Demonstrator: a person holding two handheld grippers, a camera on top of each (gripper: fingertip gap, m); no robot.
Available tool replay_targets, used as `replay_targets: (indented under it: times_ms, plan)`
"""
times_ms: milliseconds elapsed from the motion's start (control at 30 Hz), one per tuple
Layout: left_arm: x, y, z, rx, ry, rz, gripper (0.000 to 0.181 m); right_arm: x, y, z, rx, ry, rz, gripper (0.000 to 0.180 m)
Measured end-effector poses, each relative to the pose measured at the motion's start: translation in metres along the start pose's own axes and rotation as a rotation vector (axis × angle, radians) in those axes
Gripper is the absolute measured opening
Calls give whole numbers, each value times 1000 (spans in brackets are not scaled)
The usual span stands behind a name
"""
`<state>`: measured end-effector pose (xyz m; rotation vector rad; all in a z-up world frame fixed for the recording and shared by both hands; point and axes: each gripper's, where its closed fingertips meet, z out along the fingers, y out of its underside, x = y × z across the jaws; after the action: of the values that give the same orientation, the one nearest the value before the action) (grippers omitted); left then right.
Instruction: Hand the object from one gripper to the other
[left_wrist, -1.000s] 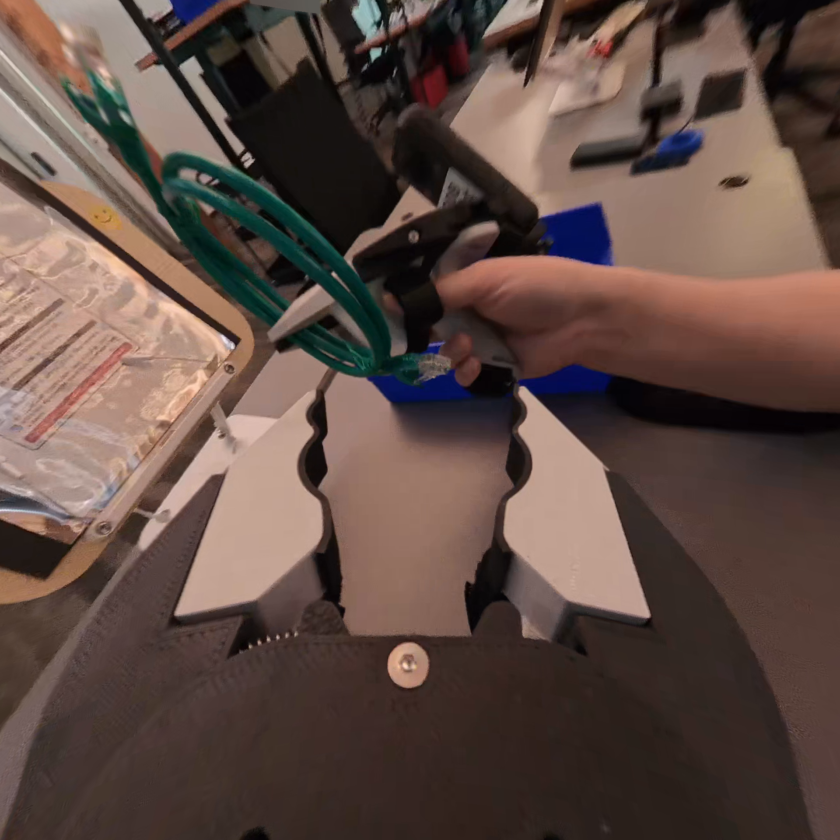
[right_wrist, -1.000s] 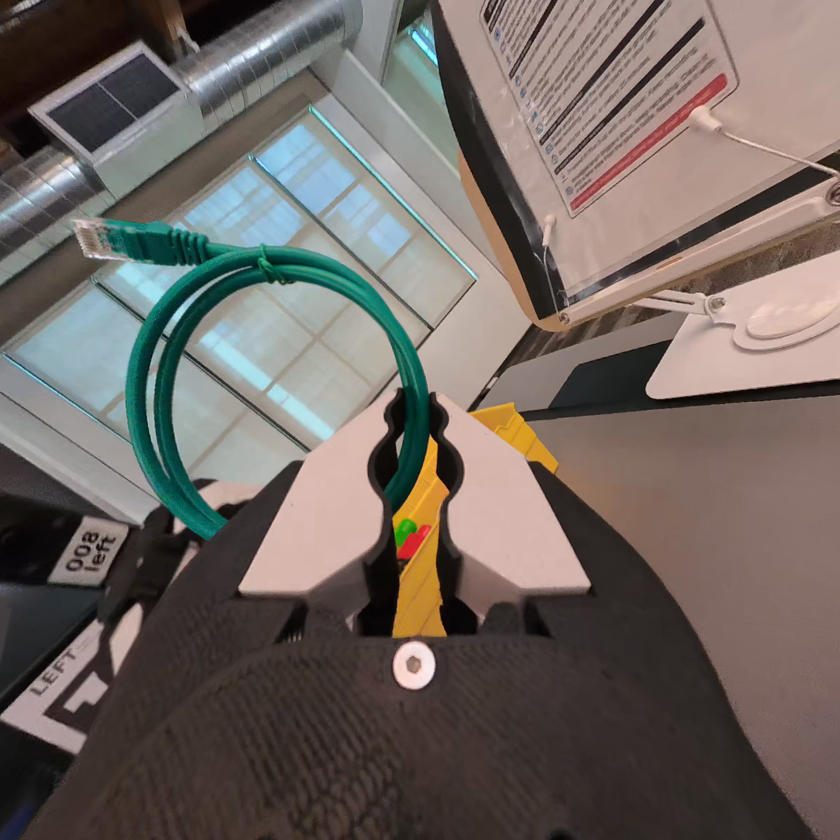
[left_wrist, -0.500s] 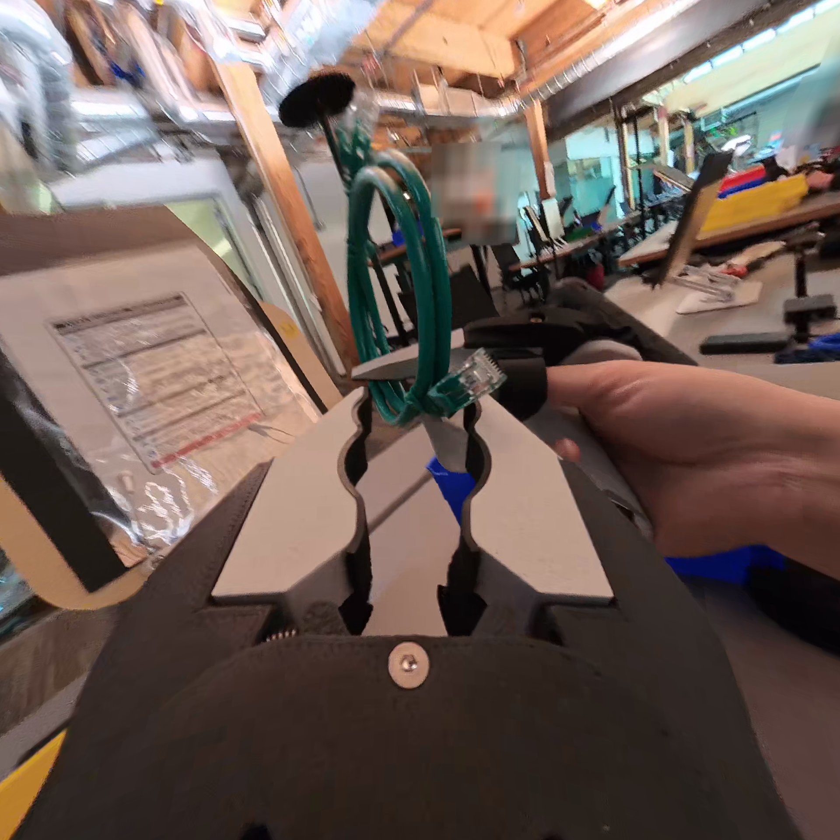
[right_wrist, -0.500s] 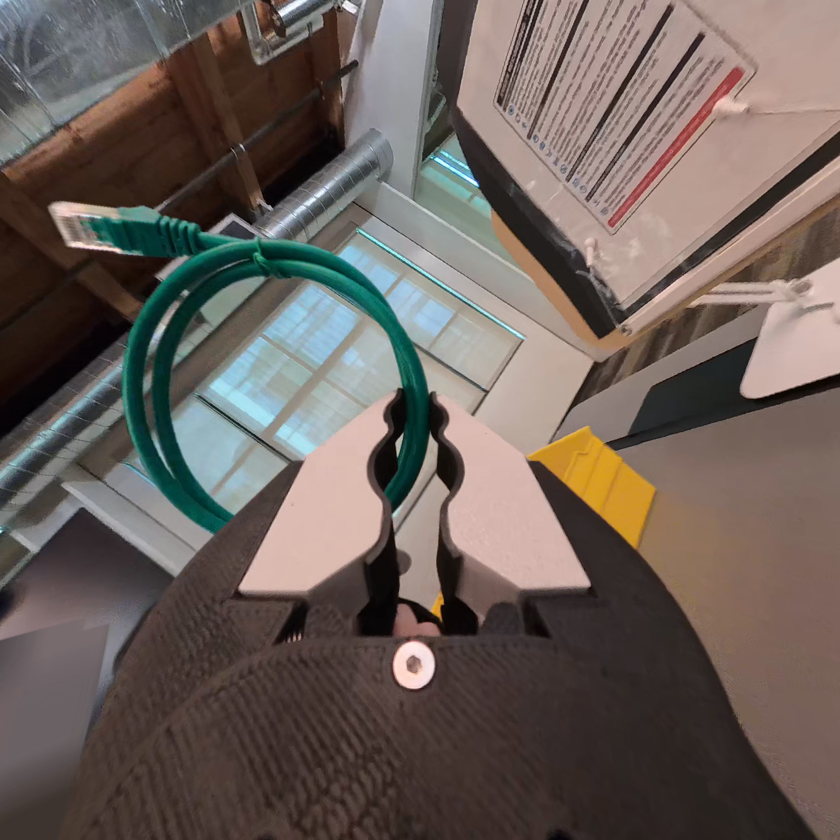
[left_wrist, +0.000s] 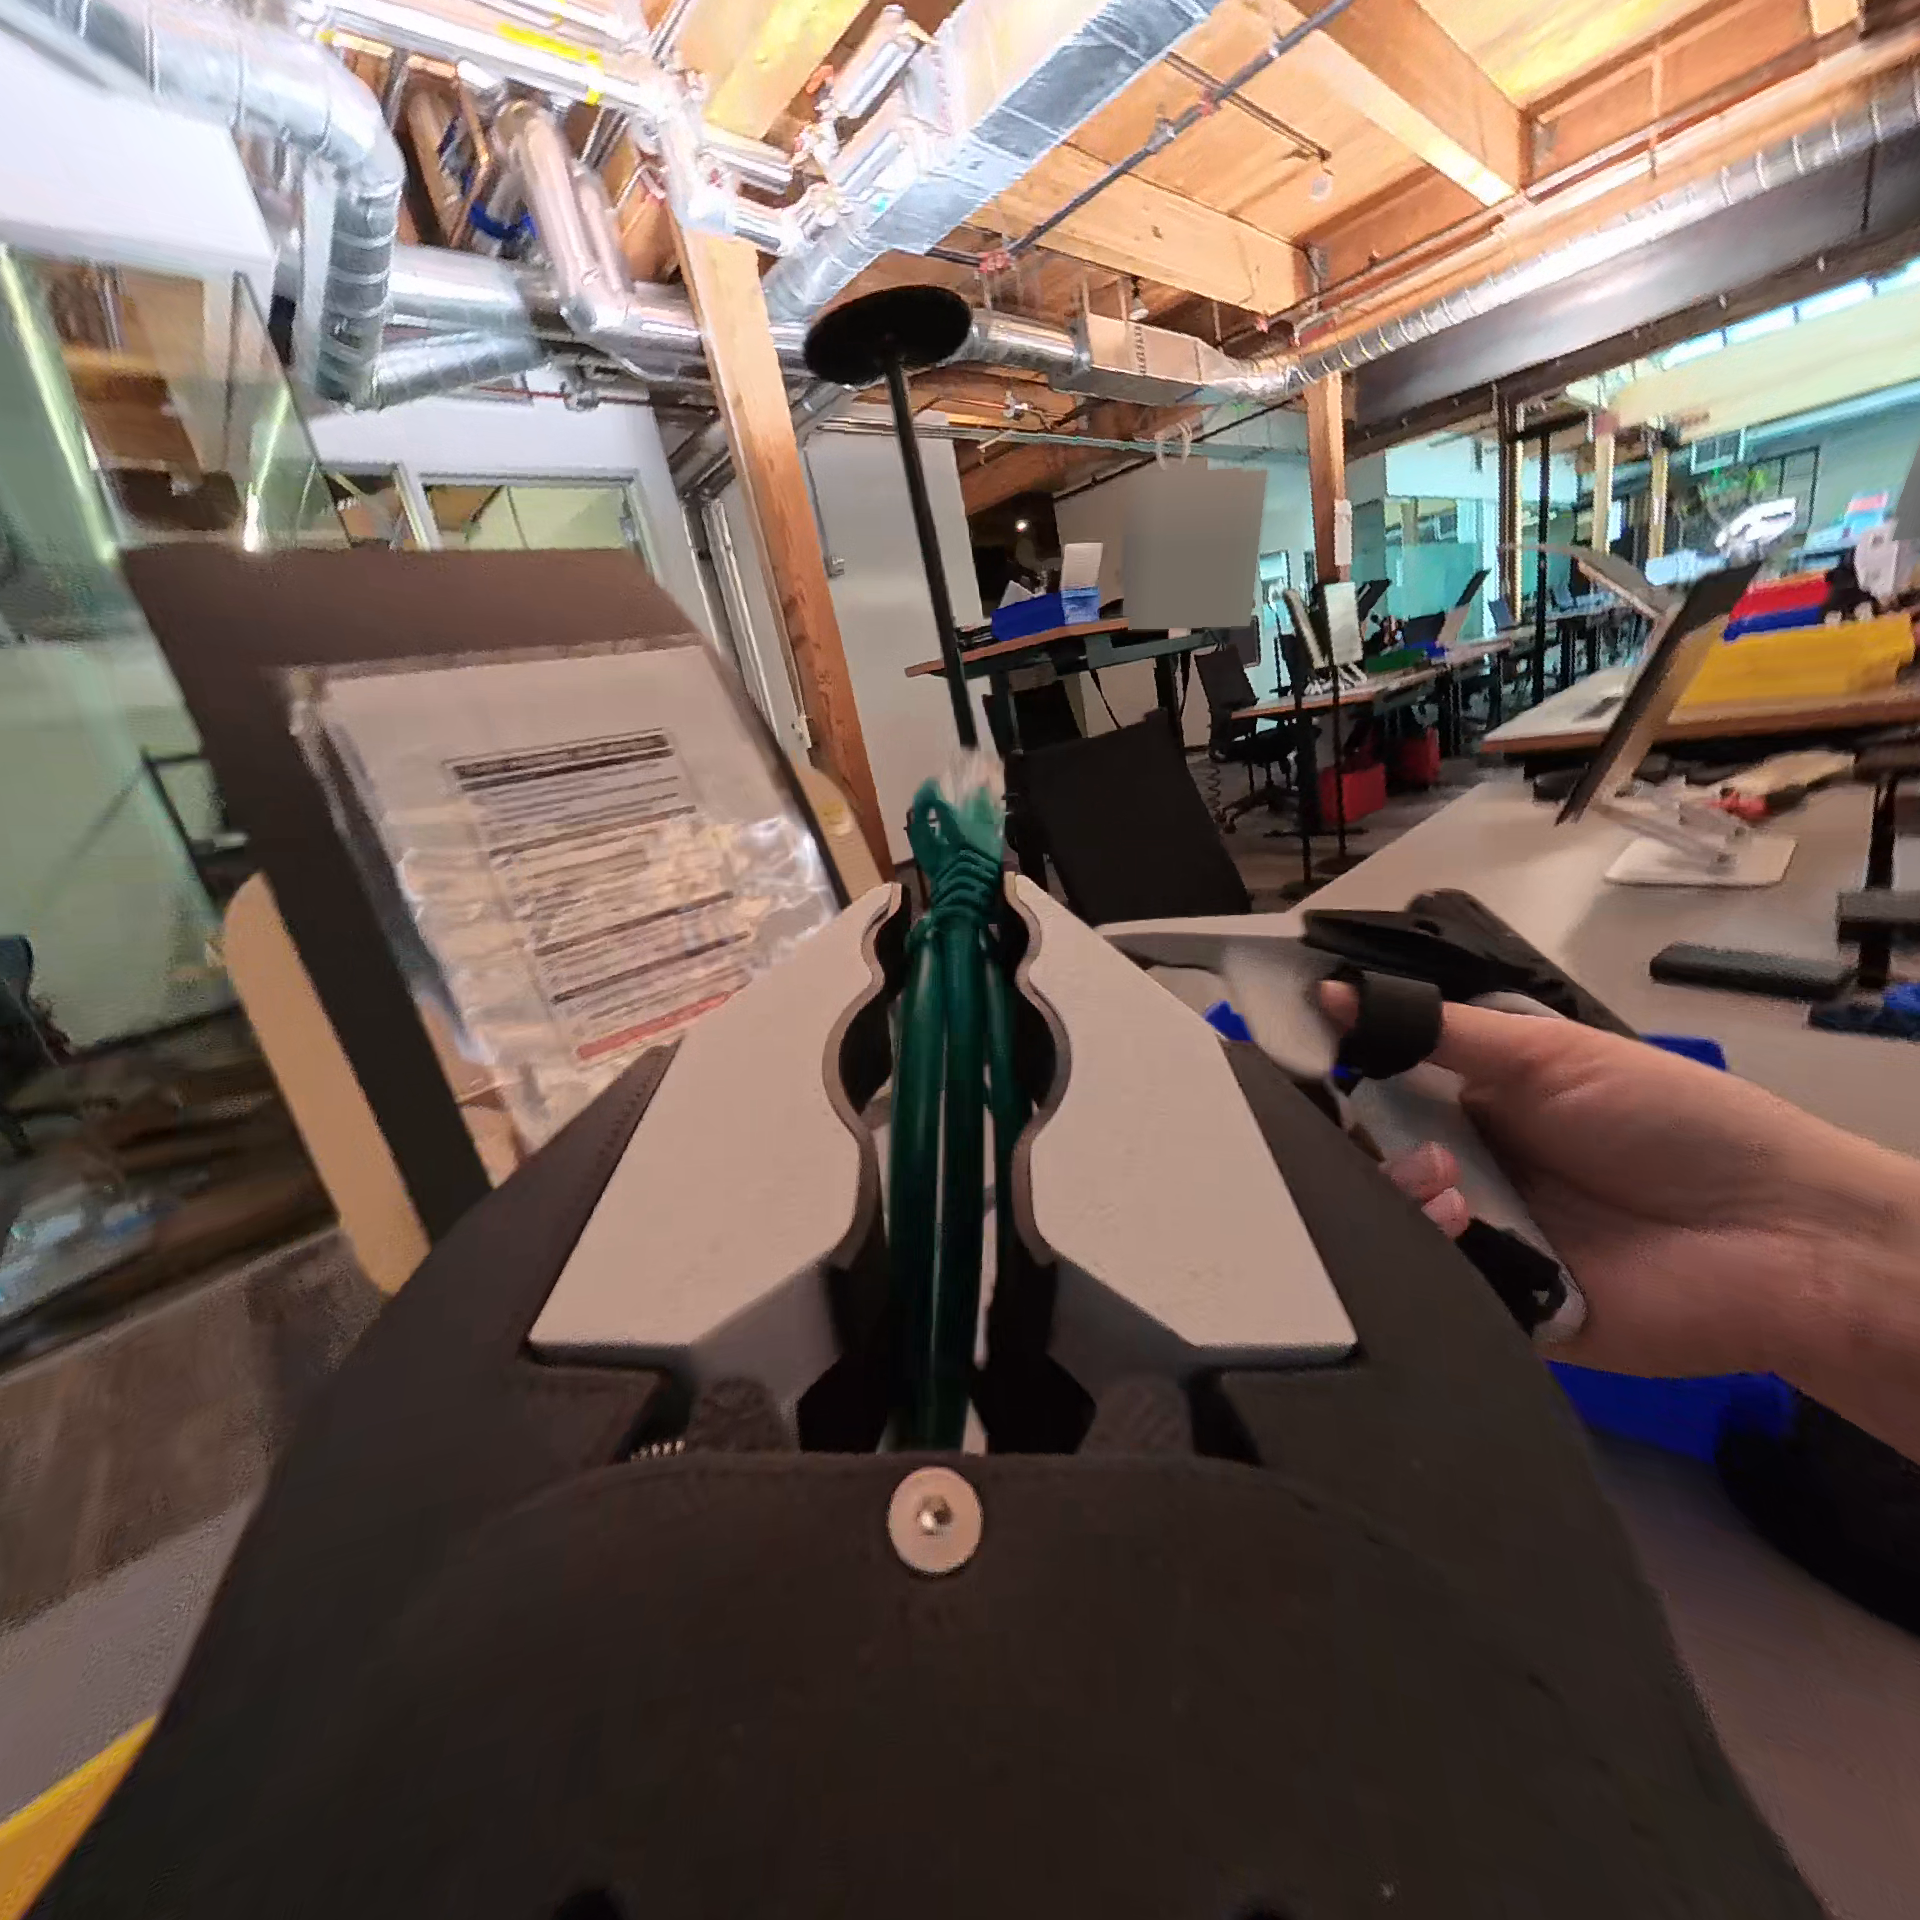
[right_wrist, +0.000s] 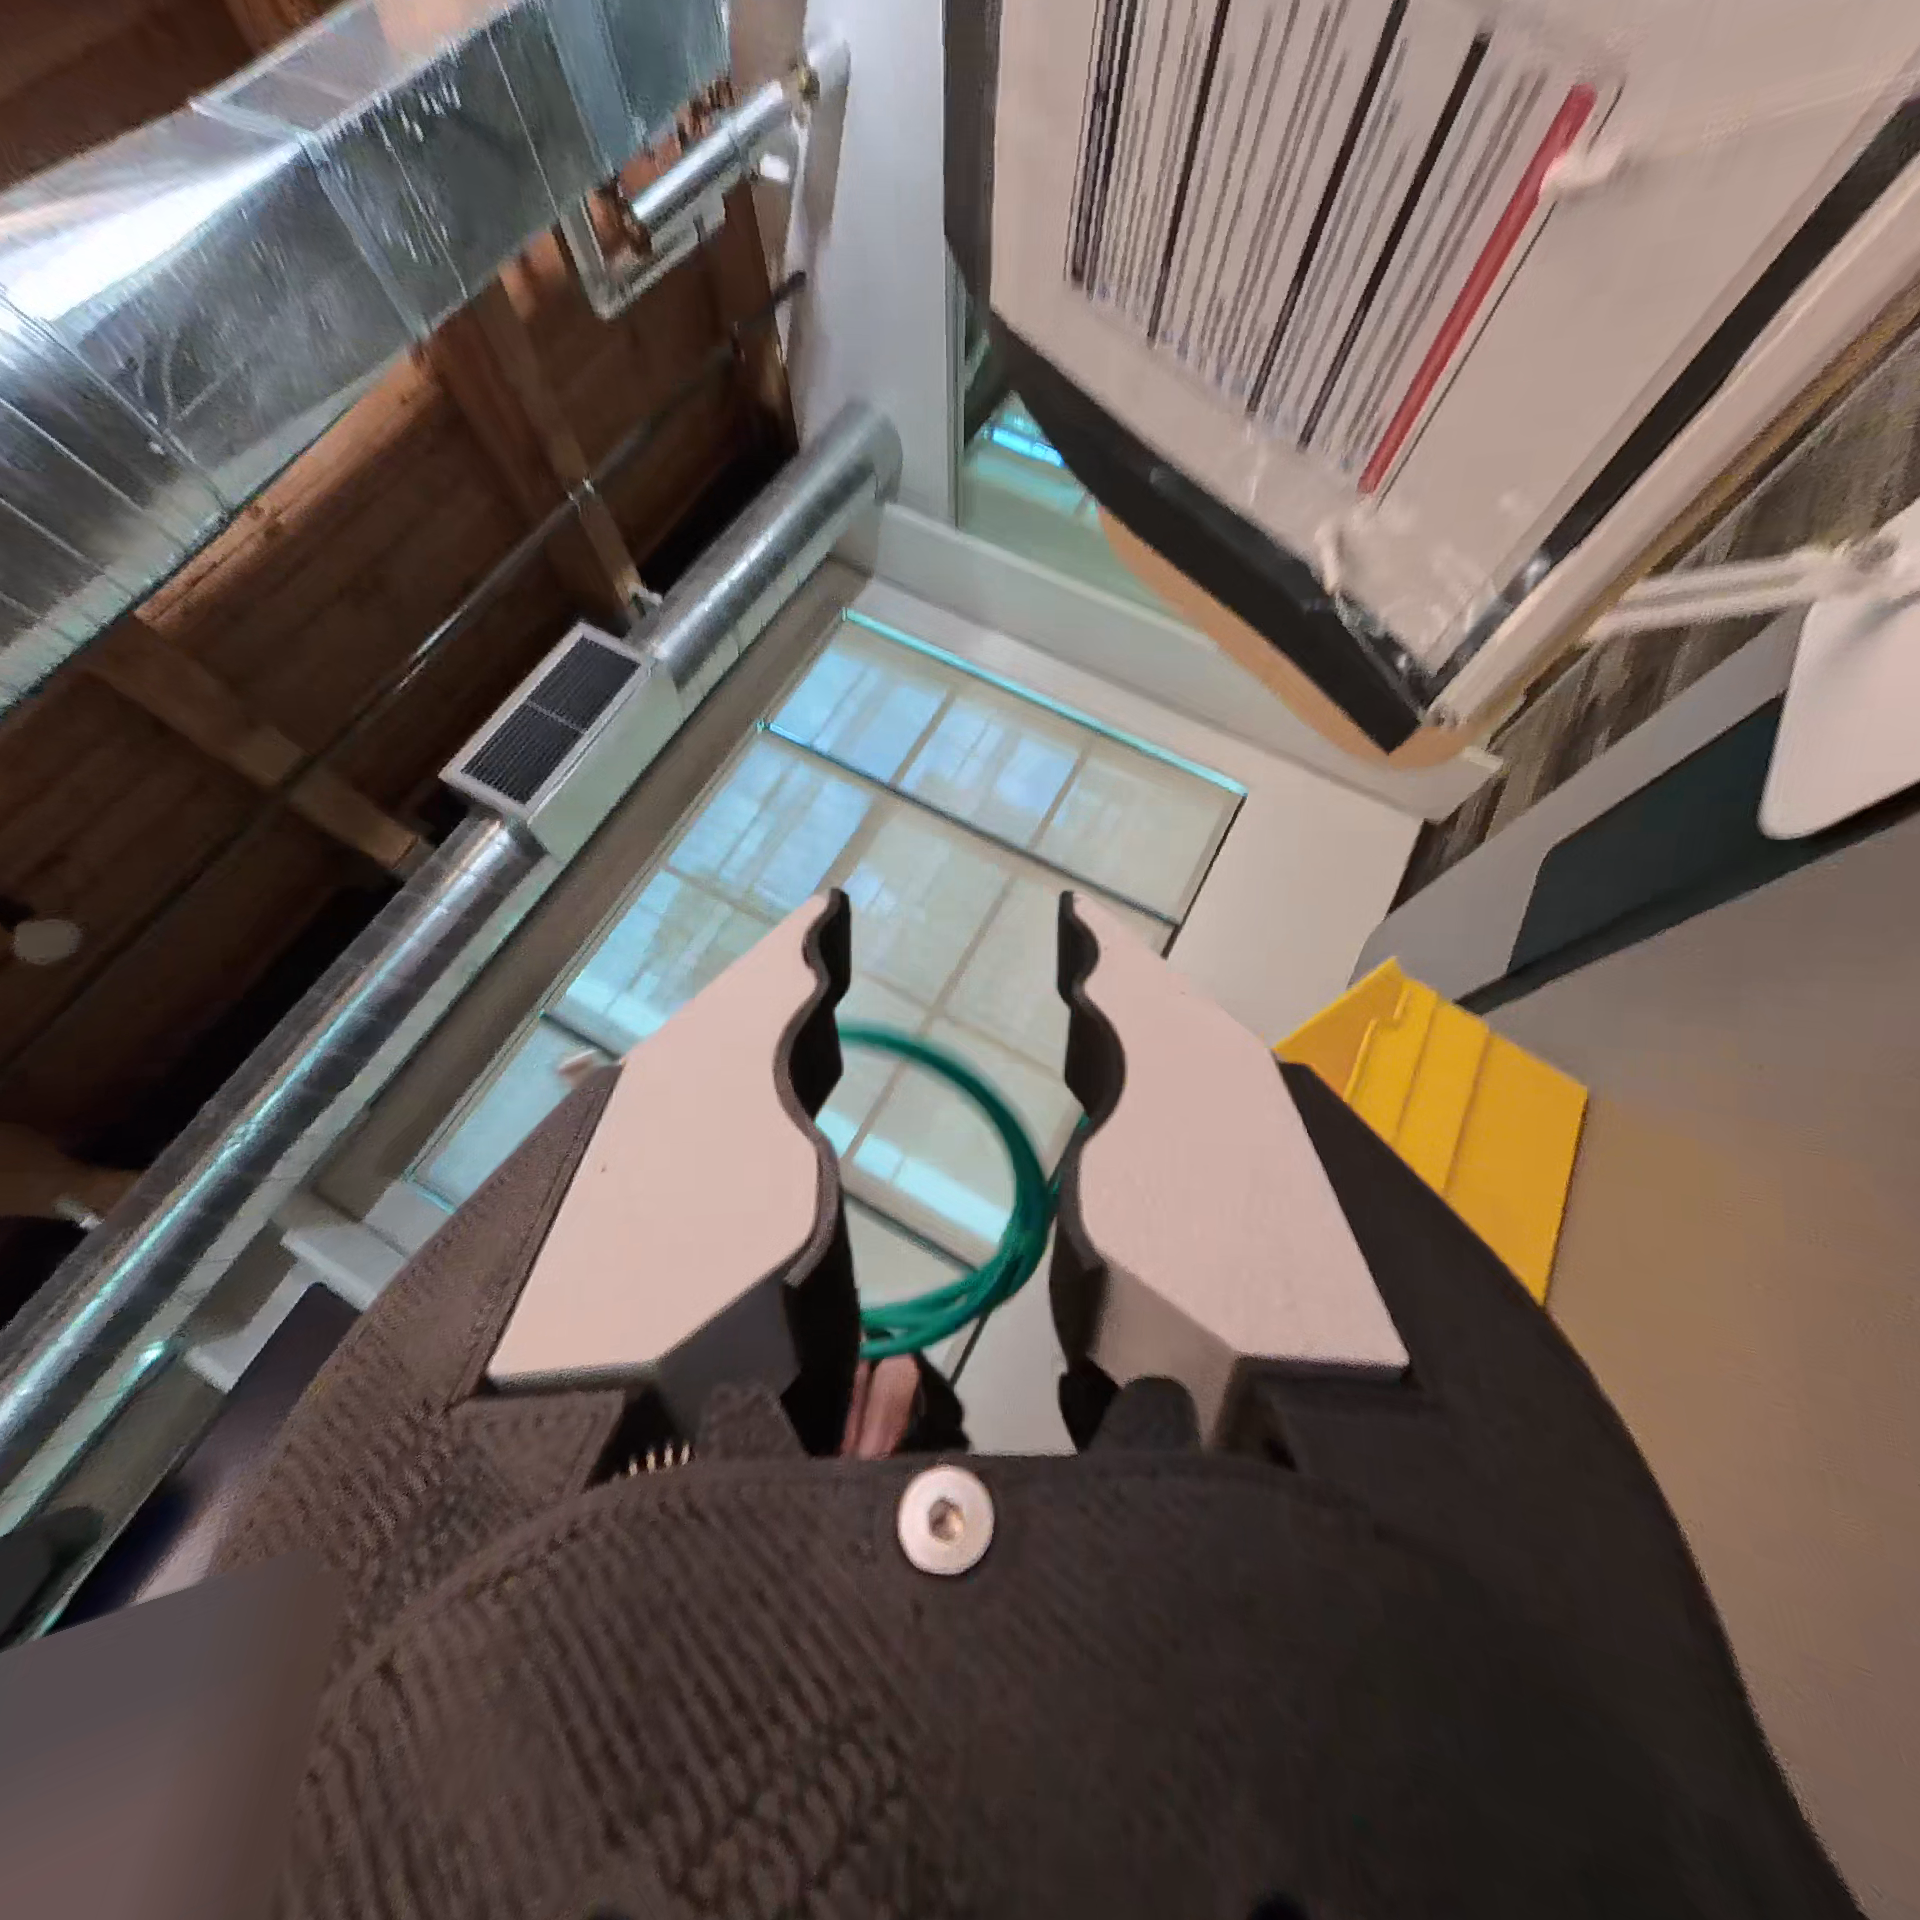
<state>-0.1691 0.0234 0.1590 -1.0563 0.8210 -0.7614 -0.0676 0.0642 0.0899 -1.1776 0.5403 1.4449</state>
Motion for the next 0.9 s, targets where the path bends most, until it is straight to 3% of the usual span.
replay_targets:
  times_ms: [33, 267, 467, 567, 700, 800, 900]
  plan:
    - [-14, -3, -6, -6, -15, -38, 14, -2, -7, -2, 17, 0, -16, 39]
    - [-76, -20, -55, -31, 14, -279, 14, -24, -36, -8, 72, -37, -194, 37]
    - [-89, -35, -77, 3, 0, -313, 14, -35, 3, 8, -59, -104, -390, 32]
    - [-82, -39, -75, -5, 14, -330, 14, -27, 46, 20, -244, -101, -732, 30]
    - [-60, -39, -65, -43, 71, -357, 13, -21, 111, 20, -430, -186, -1429, 33]
    - [-42, -35, -55, -85, 104, -345, 13, -13, 145, 12, -458, -247, -1929, 36]
    - [-26, -32, -48, -117, 137, -325, 14, -4, 147, 15, -419, -146, -2167, 24]
